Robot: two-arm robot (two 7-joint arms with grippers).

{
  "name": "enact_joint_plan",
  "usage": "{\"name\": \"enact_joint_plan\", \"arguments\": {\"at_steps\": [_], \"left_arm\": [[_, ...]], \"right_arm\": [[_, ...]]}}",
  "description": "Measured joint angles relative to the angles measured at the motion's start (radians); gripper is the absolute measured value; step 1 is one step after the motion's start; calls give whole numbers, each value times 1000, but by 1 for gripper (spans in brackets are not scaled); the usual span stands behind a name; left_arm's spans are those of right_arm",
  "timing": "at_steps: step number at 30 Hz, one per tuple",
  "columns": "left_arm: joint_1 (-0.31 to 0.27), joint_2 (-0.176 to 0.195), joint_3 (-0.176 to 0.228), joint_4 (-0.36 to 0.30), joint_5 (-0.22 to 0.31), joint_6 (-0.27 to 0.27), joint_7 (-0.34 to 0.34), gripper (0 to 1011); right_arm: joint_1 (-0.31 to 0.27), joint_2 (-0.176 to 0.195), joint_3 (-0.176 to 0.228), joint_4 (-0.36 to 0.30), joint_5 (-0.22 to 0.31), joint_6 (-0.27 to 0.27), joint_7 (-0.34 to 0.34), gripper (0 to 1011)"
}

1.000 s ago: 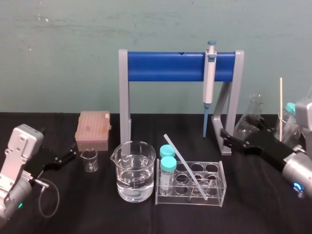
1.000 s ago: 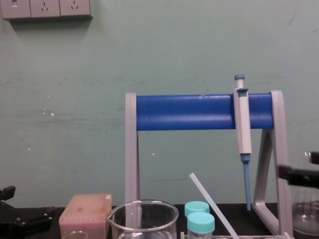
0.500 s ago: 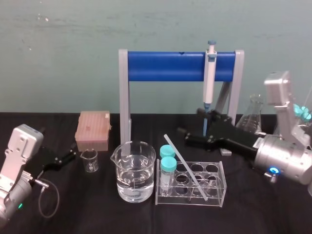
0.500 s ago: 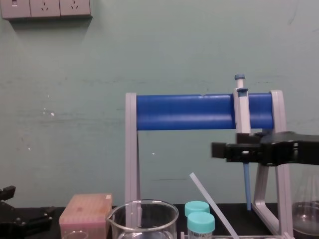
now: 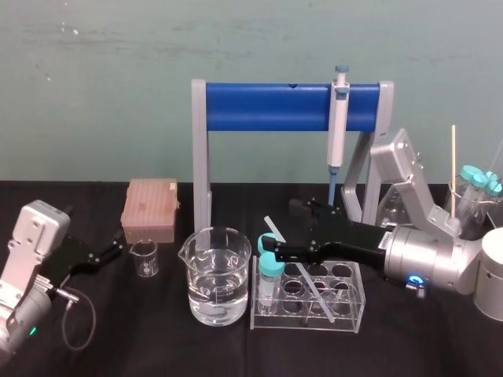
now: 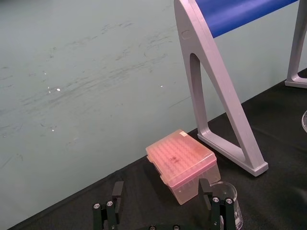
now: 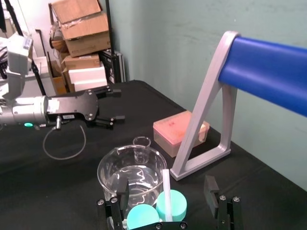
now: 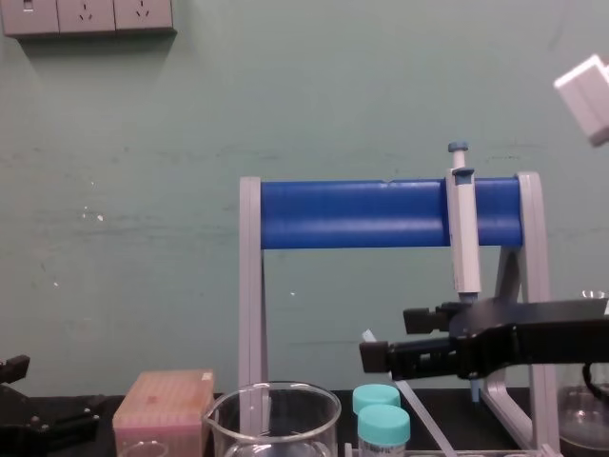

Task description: Pick up the stirring rod with one hand, then place it down.

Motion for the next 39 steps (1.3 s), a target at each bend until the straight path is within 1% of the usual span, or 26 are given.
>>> {"name": "enact_joint_plan", "arguments": {"at_steps": [5, 16, 27, 30, 39], "left_arm": [[0, 0, 0, 0, 0, 0, 0, 1000], [0, 0, 0, 0, 0, 0, 0, 1000], [0, 0, 0, 0, 0, 0, 0, 1000], [0, 0, 0, 0, 0, 0, 0, 1000], [0, 0, 0, 0, 0, 0, 0, 1000]], "right_arm": [[12, -14, -14, 29, -11, 5, -1, 1003], [19, -39, -20, 77, -16, 7, -4, 1003], [29, -59, -24, 99, -26, -4, -4, 1003], [33, -60, -31, 102, -44, -16, -6, 1003], [32, -60, -30, 102, -41, -16, -7, 1003]]}}
